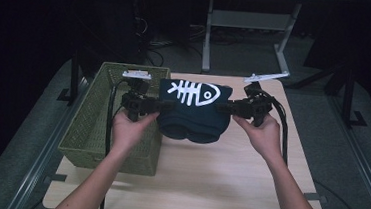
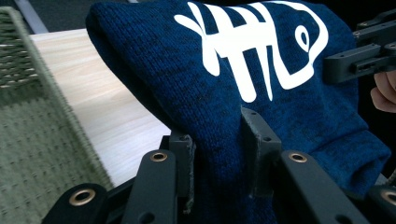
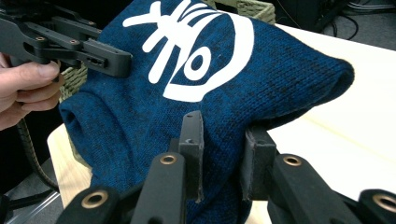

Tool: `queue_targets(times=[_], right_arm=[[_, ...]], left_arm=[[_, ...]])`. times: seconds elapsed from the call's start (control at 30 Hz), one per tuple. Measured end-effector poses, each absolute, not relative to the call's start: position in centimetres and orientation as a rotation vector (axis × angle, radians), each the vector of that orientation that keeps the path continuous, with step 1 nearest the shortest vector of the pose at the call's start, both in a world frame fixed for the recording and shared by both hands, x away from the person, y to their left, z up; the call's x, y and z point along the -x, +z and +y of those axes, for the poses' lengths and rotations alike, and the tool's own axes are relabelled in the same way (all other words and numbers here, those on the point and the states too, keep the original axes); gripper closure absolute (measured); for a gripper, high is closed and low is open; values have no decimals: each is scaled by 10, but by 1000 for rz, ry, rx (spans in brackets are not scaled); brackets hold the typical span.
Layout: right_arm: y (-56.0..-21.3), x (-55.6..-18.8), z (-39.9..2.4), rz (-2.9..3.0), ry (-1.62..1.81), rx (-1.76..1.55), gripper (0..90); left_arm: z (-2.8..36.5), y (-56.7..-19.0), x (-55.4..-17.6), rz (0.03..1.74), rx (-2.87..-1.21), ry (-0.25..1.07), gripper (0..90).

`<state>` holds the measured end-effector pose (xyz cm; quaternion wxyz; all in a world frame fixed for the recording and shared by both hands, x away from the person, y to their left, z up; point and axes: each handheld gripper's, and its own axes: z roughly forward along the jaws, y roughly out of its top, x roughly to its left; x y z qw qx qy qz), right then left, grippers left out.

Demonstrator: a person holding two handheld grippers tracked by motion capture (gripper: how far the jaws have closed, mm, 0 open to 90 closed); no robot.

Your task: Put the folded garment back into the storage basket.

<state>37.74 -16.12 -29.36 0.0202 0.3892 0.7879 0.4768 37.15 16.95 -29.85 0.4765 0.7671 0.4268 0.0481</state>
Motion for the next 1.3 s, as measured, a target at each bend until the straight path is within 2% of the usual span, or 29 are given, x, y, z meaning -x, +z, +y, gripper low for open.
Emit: queue_targets(times=[0.6, 1.3], right_arm=[[-286, -389, -107, 2481, 1505, -1151, 732], [-282, -395, -69, 2510, 1506, -1117, 729]], left_arm=[[222, -293, -366, 1103, -1840, 165, 685], [259, -285, -363, 1118, -1858, 204, 678]])
